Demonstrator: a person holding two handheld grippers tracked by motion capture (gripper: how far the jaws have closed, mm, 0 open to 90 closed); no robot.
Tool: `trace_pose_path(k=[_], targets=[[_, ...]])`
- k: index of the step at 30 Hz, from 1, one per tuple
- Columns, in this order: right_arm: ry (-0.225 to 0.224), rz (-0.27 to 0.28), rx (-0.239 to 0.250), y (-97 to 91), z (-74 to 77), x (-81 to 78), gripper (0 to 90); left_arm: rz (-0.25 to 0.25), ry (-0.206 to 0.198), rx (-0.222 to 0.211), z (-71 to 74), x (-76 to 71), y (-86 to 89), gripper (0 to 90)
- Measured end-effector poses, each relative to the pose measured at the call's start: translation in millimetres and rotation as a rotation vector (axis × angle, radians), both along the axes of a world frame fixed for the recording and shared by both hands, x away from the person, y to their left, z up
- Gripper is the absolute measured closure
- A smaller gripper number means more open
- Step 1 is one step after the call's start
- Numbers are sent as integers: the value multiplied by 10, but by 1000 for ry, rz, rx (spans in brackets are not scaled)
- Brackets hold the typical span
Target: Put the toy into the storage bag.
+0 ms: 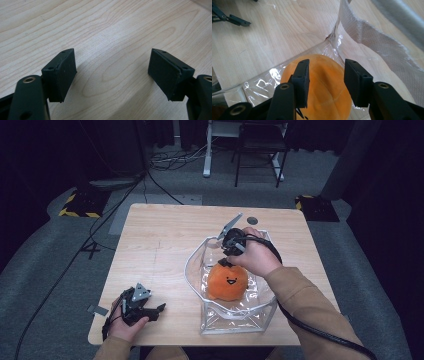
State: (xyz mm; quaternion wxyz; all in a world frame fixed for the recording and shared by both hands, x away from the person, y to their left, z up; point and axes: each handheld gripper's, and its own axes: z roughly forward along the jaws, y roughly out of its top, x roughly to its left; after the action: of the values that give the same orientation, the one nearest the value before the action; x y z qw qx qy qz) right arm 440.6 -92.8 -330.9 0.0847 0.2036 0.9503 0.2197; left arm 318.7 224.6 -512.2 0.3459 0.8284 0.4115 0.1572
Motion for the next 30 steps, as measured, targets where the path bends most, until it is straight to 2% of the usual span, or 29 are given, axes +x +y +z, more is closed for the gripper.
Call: trace_pose_path(k=[15,30], targets=[[-51,-6,81,-216,250,-152,512,1,2,-2,-1,-1,-1,229],[-115,-88,183,-693,552,-306,457,-12,5,-3,1,12,7,224]])
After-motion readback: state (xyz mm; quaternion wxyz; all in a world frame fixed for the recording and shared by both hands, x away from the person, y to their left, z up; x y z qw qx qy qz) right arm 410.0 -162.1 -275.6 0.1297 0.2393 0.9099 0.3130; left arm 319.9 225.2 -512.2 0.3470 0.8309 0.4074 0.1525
